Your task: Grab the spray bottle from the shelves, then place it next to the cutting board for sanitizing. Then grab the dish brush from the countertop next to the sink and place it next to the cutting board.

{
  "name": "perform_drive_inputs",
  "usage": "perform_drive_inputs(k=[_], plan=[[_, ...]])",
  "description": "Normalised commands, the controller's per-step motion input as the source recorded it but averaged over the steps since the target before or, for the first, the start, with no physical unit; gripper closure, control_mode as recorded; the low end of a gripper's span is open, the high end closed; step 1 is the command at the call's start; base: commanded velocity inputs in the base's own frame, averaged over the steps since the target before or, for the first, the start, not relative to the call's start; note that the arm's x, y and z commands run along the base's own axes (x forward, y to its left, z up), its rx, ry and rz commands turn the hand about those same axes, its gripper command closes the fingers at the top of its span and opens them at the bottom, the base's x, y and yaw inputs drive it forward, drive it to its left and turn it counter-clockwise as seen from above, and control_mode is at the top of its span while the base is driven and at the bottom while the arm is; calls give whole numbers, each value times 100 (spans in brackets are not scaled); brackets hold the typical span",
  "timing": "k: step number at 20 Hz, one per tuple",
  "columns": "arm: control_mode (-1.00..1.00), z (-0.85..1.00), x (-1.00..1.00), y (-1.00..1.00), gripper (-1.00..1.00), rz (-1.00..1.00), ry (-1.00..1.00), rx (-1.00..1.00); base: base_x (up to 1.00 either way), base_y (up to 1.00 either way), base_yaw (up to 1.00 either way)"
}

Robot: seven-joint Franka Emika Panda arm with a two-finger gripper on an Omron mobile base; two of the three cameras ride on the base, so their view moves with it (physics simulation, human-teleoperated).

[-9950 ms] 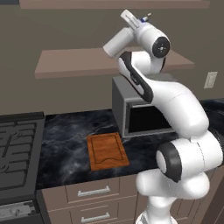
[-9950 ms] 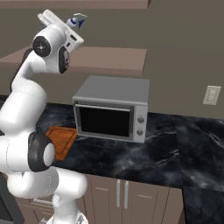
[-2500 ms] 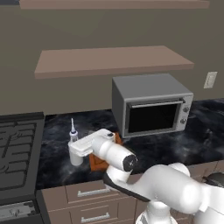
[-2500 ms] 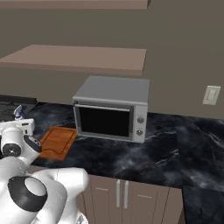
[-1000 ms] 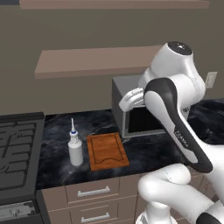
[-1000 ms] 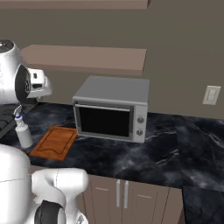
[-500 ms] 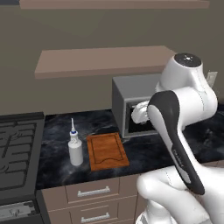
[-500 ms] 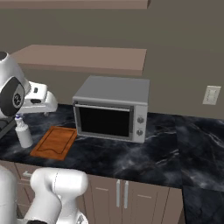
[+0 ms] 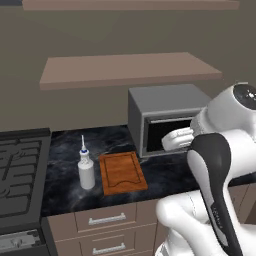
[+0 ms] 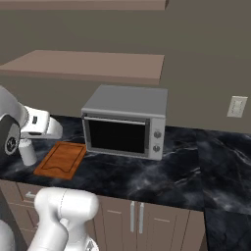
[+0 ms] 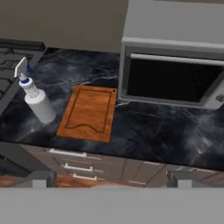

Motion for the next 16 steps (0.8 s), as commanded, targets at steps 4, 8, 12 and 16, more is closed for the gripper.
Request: perform_drive_inputs(k=[4, 8, 12, 16], plan=[[-100, -1, -29, 0, -100, -7, -32, 0, 0, 0, 0], [-100, 2, -28, 0, -100, -4, -36, 0, 0, 0, 0], [-100, 19, -31, -3, -100, -4, -35, 2, 0, 0, 0], [100, 13, -24, -3, -100, -1, -15, 4, -34, -4, -1]])
